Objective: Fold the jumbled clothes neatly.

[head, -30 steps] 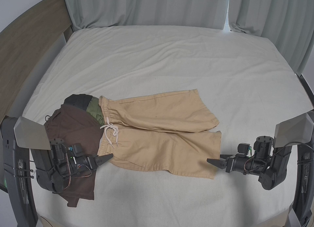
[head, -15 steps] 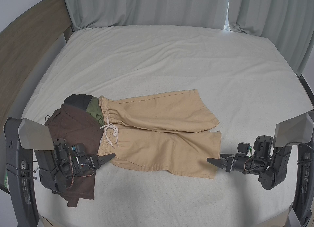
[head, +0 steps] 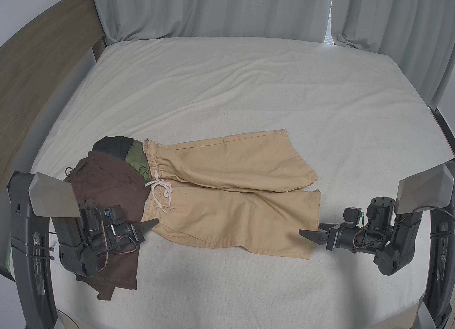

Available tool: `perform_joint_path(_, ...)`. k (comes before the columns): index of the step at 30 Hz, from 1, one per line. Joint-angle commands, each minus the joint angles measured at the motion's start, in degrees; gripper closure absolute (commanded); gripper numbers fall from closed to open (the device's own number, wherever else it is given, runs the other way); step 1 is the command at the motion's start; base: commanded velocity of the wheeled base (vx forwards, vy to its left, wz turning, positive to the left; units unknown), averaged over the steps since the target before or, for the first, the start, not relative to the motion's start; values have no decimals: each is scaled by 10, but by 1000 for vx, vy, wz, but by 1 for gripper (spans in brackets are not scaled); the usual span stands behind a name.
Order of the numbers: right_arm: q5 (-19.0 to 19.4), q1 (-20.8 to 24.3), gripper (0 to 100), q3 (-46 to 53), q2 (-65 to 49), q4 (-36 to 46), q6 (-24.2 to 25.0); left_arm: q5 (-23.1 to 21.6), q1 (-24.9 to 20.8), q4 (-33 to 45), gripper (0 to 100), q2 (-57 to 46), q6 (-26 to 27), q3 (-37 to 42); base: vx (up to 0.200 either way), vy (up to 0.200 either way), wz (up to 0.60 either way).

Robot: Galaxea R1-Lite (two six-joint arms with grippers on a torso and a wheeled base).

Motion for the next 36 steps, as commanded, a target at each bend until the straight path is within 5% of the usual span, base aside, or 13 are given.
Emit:
perform_joint_path(1,0,0,0,1,4,0,-1,0,1,-2,100,4,0,-3,0,0,0)
perform_joint_path(10,4,0,0,30,10,1,-7,-1,-2,-2,100,-16,0,16,0,0,0)
perform_joint_path(18,6,0,0,37,66,1,-83,-1,-6,-3,100,-17,1,17,0,0,0)
perform_joint_path(36,14,23,0,20,91,1,-80,-1,-6,-3,100,-17,1,17,0,0,0)
